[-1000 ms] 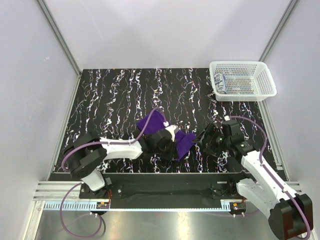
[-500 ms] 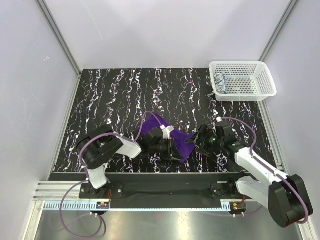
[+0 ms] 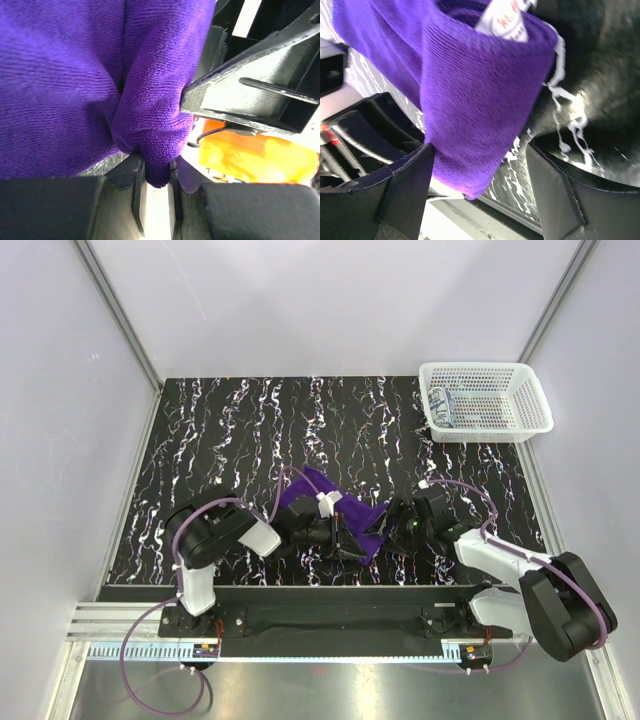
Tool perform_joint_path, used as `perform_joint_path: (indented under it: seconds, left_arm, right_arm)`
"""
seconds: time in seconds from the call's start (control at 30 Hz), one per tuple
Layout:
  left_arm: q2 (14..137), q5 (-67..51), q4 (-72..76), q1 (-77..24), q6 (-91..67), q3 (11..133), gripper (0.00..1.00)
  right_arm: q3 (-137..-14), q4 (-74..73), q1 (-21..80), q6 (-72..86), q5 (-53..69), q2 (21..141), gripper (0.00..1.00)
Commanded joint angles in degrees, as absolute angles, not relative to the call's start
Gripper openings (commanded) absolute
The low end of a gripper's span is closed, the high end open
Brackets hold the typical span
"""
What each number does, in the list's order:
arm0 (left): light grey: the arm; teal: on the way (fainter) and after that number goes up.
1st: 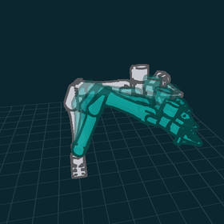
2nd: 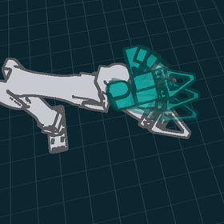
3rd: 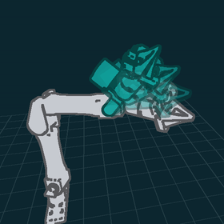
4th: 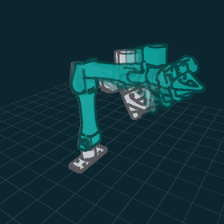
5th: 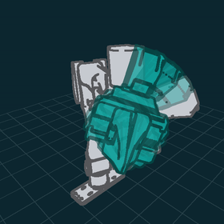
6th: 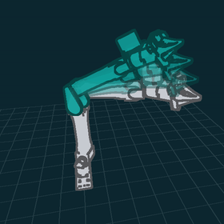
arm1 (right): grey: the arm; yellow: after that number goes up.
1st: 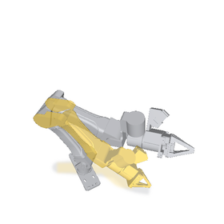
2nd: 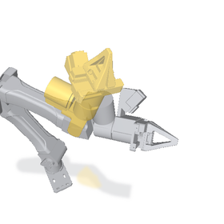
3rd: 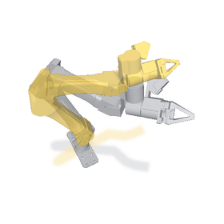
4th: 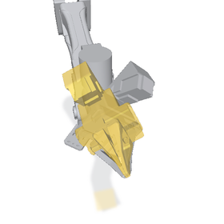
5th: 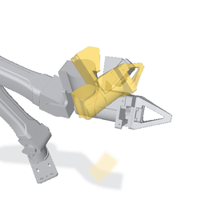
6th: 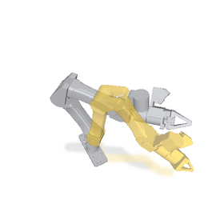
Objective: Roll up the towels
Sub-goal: Roll the towel
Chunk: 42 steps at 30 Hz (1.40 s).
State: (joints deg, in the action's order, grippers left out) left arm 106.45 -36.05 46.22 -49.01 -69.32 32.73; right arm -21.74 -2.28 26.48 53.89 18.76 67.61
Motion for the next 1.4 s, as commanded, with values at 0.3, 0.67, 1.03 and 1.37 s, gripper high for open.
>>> perform_joint_path:
  seconds: [0.3,0.67,1.03,1.37]
  left_arm:
    - [111.2,-40.6,59.8,-47.8,-75.3,31.0,0.05]
    - [99.2,-34.5,39.4,-46.9,-62.4,31.4,0.99]
    - [79.2,3.9,-4.9,-58.0,-32.1,45.9,0.99]
    - [95.9,40.9,-21.2,-80.7,-23.9,61.3,0.84]
  right_arm:
    - [-22.8,7.8,29.6,53.6,16.5,71.9,0.41]
    - [-27.6,0.3,31.3,51.9,15.2,71.4,0.25]
    - [-35.8,-14.3,32.2,50.5,13.4,75.8,0.21]
    - [-38.5,-17.4,32.8,51.0,14.2,79.5,0.21]
